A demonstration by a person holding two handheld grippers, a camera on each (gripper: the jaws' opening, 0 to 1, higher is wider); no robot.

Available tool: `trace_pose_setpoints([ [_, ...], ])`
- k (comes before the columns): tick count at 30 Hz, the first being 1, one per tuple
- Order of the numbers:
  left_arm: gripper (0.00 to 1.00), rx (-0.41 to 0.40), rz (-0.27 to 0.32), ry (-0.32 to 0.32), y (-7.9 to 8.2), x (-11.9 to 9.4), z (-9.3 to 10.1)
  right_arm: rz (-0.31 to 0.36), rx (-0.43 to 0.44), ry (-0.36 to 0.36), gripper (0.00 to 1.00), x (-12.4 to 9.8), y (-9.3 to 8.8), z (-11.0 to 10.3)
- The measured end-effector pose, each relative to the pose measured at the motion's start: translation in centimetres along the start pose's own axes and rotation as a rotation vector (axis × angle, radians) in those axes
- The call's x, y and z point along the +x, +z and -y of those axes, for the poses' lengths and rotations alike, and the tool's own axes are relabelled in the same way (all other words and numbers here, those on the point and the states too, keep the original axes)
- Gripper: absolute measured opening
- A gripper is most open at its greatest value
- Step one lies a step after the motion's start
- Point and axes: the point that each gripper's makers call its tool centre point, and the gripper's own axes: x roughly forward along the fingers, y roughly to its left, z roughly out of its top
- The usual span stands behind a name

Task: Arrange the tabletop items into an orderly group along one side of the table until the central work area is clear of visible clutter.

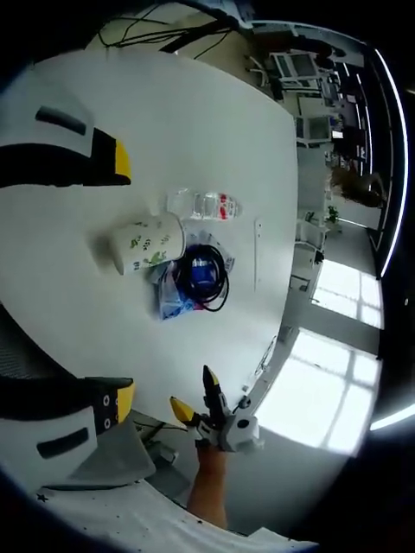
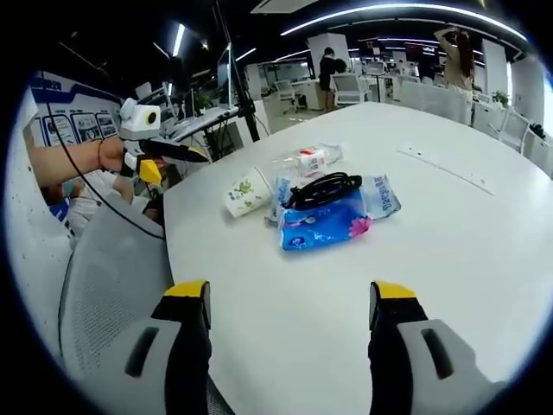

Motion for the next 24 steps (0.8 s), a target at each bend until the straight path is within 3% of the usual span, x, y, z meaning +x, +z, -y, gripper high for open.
trace_pose_setpoints([
  [24,0.94,0.039,0.017,-0.042,3.3,2.4,0.1,0.036,0.015,0.004,0.72,1.7,2.9,0.9],
])
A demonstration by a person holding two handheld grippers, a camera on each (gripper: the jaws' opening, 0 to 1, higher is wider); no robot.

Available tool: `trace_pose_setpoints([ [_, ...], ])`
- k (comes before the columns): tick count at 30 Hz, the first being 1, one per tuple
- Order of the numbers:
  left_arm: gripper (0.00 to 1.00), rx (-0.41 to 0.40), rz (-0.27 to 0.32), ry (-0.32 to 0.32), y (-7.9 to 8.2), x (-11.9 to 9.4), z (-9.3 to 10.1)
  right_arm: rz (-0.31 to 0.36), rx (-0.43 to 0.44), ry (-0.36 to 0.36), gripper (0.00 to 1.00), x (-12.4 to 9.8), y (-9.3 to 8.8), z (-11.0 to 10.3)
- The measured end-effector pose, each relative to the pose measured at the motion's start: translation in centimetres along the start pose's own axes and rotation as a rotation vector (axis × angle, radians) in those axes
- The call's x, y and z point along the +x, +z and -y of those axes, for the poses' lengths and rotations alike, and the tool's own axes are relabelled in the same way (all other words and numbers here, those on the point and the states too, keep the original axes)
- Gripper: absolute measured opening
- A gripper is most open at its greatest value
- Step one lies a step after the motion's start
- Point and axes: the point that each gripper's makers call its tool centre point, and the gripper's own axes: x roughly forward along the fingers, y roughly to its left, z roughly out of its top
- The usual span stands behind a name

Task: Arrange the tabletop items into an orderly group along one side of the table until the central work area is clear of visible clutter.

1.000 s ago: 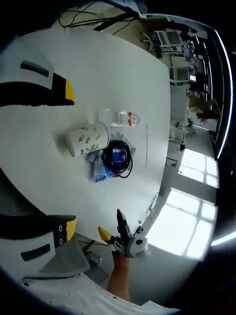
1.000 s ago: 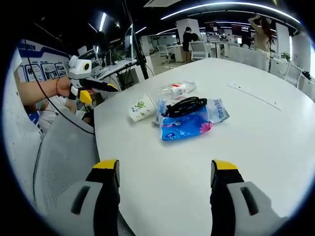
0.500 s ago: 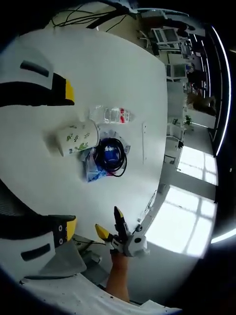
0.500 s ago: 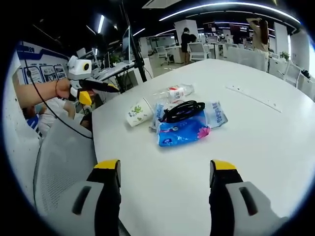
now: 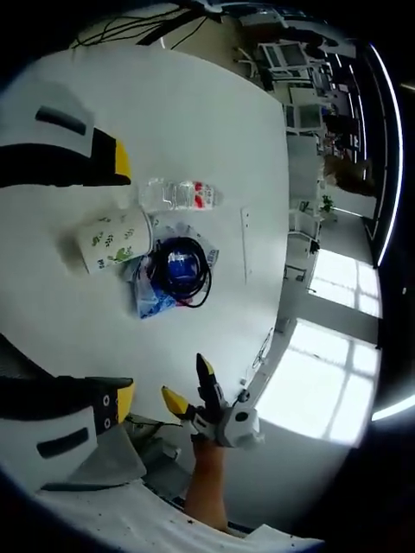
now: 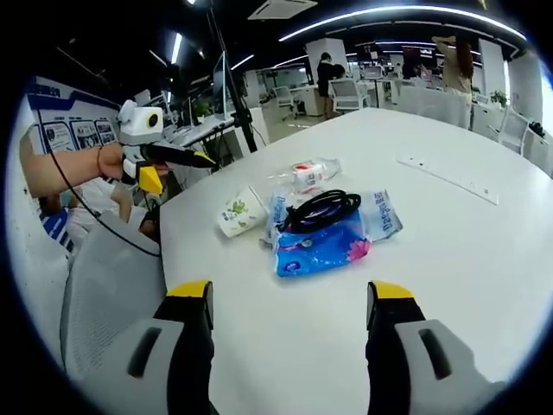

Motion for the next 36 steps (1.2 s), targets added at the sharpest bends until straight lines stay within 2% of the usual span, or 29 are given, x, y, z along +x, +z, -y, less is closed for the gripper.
trace_pose_setpoints([
  [17,0.92,0.032,-0.011,-0.047,1.9,3.0,0.4,0.021,0.018,-0.012,0.69,1.6,1.9,0.9],
  [24,0.91,0.037,-0.016,-0.062,2.7,4.1,0.1,0.041,0.071,-0.031,0.68,2.1,2.6,1.9],
  [36,0.87,0.042,-0.03,-0.084,3.2,6.3,-0.3,0.036,0.091,-0.044,0.64,3.4,2.8,2.8],
])
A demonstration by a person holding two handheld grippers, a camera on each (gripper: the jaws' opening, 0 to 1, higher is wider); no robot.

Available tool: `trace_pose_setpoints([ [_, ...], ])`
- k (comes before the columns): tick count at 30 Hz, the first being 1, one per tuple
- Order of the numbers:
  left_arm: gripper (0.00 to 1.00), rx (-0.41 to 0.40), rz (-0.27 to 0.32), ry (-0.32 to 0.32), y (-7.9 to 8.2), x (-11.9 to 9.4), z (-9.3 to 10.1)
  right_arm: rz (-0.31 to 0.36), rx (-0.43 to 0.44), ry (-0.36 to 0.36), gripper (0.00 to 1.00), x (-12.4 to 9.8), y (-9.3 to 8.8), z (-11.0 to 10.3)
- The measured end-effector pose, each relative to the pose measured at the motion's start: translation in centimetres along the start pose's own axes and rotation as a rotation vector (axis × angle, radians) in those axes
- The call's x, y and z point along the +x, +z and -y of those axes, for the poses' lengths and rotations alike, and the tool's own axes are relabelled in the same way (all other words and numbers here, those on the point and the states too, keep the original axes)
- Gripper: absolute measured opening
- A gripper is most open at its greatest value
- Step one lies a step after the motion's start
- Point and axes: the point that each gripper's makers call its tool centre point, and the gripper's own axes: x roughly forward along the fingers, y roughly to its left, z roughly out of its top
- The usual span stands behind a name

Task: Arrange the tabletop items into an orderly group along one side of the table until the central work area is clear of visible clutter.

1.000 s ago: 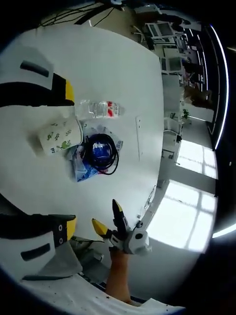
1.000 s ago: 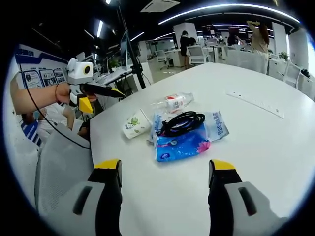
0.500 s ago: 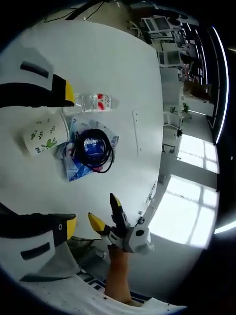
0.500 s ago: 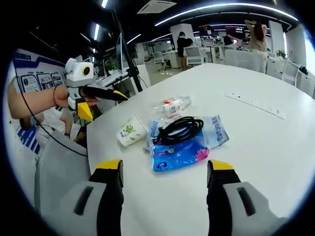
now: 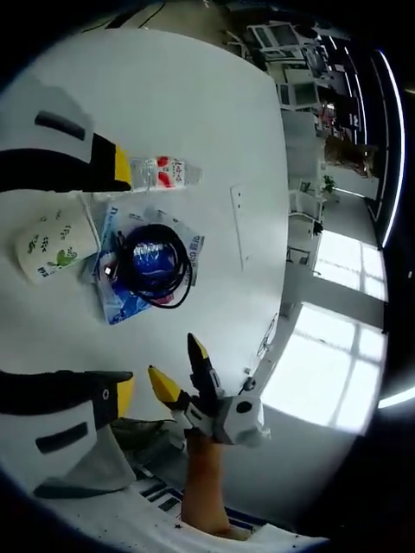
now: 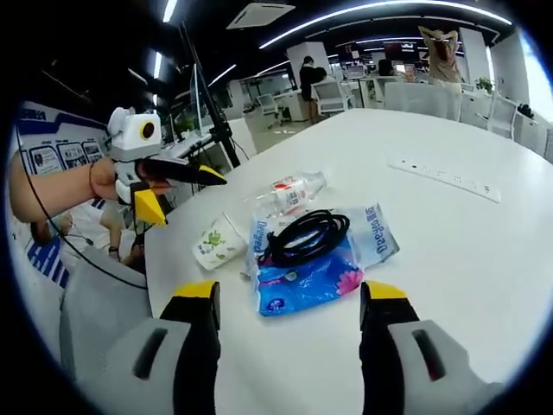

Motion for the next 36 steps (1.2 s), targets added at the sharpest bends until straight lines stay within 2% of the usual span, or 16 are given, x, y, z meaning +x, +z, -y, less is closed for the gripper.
trace_pose_setpoints([
  [10,0.82,-0.014,-0.01,0.001,0.2,1.6,-0.8,0.0,0.021,0.001,0.59,1.5,0.6,0.3],
  [17,0.8,-0.015,-0.009,0.002,1.0,2.6,-1.3,-0.012,0.047,-0.011,0.56,2.6,0.8,0.7],
  [36,0.67,-0.025,-0.067,0.014,0.4,5.1,-2.4,-0.005,0.163,-0.023,0.43,4.8,1.2,1.5],
])
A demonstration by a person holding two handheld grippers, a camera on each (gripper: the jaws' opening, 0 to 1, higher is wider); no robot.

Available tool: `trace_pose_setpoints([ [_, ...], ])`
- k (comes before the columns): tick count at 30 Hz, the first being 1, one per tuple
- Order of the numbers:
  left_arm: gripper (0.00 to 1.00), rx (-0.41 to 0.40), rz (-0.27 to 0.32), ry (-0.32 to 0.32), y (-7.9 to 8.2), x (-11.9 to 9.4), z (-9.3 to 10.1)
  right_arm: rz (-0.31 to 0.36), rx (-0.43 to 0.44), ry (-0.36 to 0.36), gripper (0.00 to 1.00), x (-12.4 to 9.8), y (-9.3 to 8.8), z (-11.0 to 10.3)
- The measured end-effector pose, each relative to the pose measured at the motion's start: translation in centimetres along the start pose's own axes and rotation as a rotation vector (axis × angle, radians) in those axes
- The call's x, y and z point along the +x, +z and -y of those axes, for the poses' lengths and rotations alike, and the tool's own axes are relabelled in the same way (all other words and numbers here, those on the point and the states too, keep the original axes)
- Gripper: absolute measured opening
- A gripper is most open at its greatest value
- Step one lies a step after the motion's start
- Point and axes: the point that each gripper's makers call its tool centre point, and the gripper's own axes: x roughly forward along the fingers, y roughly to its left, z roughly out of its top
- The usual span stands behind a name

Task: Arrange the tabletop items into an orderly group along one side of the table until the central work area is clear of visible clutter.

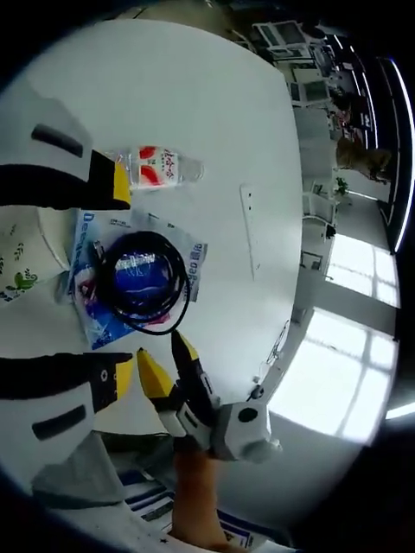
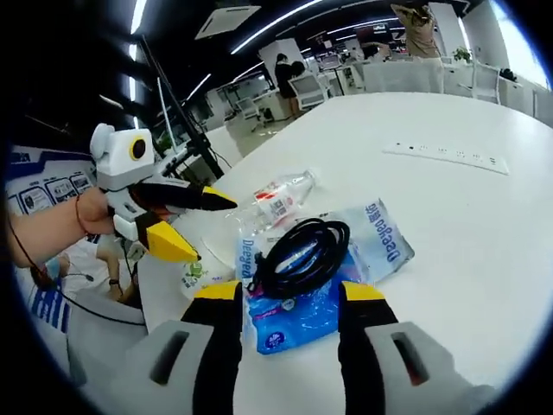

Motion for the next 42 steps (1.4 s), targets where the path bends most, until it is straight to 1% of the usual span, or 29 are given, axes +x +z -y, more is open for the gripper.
trace_pose_setpoints([
  [7,0.65,0.001,-0.028,-0.006,-0.2,1.2,-0.1,0.005,0.029,-0.015,0.41,0.6,0.3,0.6],
  [12,0.63,-0.007,-0.035,-0.006,-0.2,1.7,-0.3,-0.006,0.047,-0.027,0.39,1.1,0.1,1.0],
  [17,0.61,-0.022,-0.049,0.004,-0.4,2.2,-0.7,-0.009,0.073,-0.032,0.36,1.5,-0.1,1.1],
  [22,0.57,-0.032,-0.065,0.012,-0.6,2.8,-1.1,-0.01,0.082,-0.036,0.33,1.8,-0.1,1.2],
  [26,0.55,-0.036,-0.085,0.02,-0.6,3.3,-1.1,-0.006,0.109,-0.048,0.31,2.0,-0.1,1.6],
  [29,0.52,-0.035,-0.106,0.032,-0.8,3.7,-1.3,-0.008,0.113,-0.055,0.3,2.2,-0.2,1.8],
  [31,0.49,-0.035,-0.13,0.048,-1.1,3.9,-1.6,-0.008,0.118,-0.055,0.29,2.4,-0.2,1.8],
  [33,0.46,-0.039,-0.139,0.056,-1.2,4.1,-1.8,-0.012,0.122,-0.057,0.29,2.5,-0.3,1.8],
  [35,0.46,-0.054,-0.136,0.052,-1.1,4.4,-1.7,-0.013,0.129,-0.056,0.28,2.8,-0.4,1.9],
  [37,0.46,-0.084,-0.151,0.053,-1.3,4.7,-1.7,-0.016,0.132,-0.057,0.28,2.9,-0.5,1.8],
  [42,0.43,-0.088,-0.184,0.06,-1.7,5.4,-1.9,-0.016,0.14,-0.059,0.25,3.2,-0.5,1.9],
])
